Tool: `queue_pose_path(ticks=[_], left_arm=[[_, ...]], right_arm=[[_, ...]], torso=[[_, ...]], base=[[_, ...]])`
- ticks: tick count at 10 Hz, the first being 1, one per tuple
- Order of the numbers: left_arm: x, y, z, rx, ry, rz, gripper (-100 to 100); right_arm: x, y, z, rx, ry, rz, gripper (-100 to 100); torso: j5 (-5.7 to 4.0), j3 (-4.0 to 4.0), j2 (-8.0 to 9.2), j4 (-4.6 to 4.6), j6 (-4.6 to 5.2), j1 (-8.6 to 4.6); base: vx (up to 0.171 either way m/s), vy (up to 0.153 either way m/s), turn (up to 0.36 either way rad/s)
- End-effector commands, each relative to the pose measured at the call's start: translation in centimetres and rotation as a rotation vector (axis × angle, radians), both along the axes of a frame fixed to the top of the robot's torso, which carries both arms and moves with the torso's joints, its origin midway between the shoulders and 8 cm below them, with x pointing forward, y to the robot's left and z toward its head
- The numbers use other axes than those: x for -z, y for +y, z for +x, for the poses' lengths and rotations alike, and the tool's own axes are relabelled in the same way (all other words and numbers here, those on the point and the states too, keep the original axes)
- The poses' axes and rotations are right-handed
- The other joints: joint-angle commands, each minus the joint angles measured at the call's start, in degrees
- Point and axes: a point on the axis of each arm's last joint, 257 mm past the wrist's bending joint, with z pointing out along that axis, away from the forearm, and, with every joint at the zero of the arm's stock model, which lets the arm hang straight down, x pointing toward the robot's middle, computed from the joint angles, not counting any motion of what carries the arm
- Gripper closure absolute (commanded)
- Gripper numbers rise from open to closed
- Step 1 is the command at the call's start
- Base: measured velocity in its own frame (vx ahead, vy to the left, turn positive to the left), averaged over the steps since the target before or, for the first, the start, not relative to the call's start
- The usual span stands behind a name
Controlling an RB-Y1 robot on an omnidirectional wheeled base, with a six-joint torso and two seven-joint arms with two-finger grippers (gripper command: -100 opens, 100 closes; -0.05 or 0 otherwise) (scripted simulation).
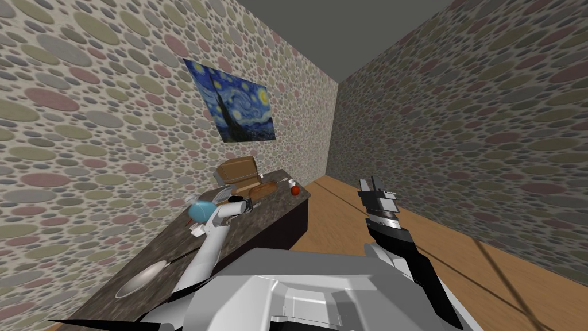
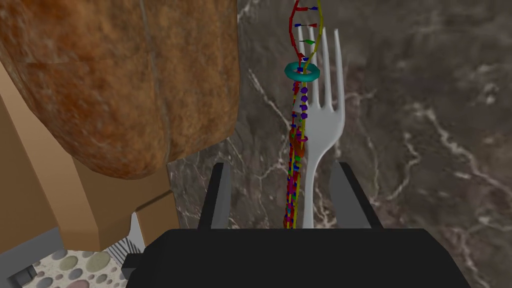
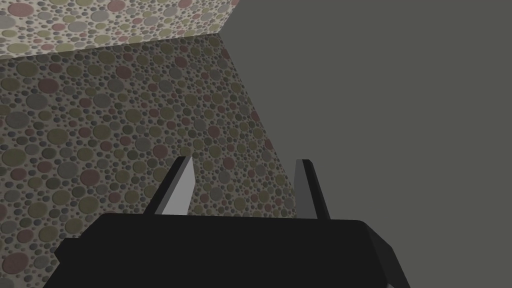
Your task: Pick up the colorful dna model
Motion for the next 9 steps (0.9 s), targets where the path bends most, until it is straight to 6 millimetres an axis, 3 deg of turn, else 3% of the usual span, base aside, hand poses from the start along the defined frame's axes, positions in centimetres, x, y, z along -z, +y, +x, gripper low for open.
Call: queue_pose_path(ticks=[1,4,5,6,8,9], left_arm=[[0.0,0.0,0.0,0.0,0.0,0.0,100],[0.1,0.0,-0.1,0.0,0.003,-0.002,100],[0.1,0.0,-0.1,0.0,0.003,-0.002,0],[-0.9,0.1,-0.3,0.0,0.0,0.0,100],[-1.0,0.2,-0.3,0.001,-0.002,0.001,100],[-1.0,0.2,-0.3,0.0,-0.001,0.0,0]], right_arm=[[0.0,0.0,0.0,0.0,0.0,0.0,0],[0.0,0.0,0.0,0.0,0.0,0.0,0],[0.0,0.0,0.0,0.0,0.0,0.0,0],[0.0,0.0,0.0,0.0,0.0,0.0,0],[0.0,0.0,0.0,0.0,0.0,0.0,0],[0.0,0.0,0.0,0.0,0.0,0.0,0]], torso=[[0.0,0.0,0.0,0.0,0.0,0.0],[-0.03,0.03,0.03,0.04,-0.02,-0.02],[-0.03,0.04,0.04,0.04,-0.01,-0.02],[-0.03,0.04,0.04,0.04,-0.01,-0.03],[-0.07,0.14,0.2,0.08,-0.02,-0.1],[-0.05,0.11,0.15,0.07,-0.01,-0.08]], base=[[0.0,0.0,0.0],[0.0,0.0,0.0],[0.0,0.0,0.0],[-0.021,-0.01,-0.001],[-0.027,-0.011,0.006],[0.0,0.0,0.0]])
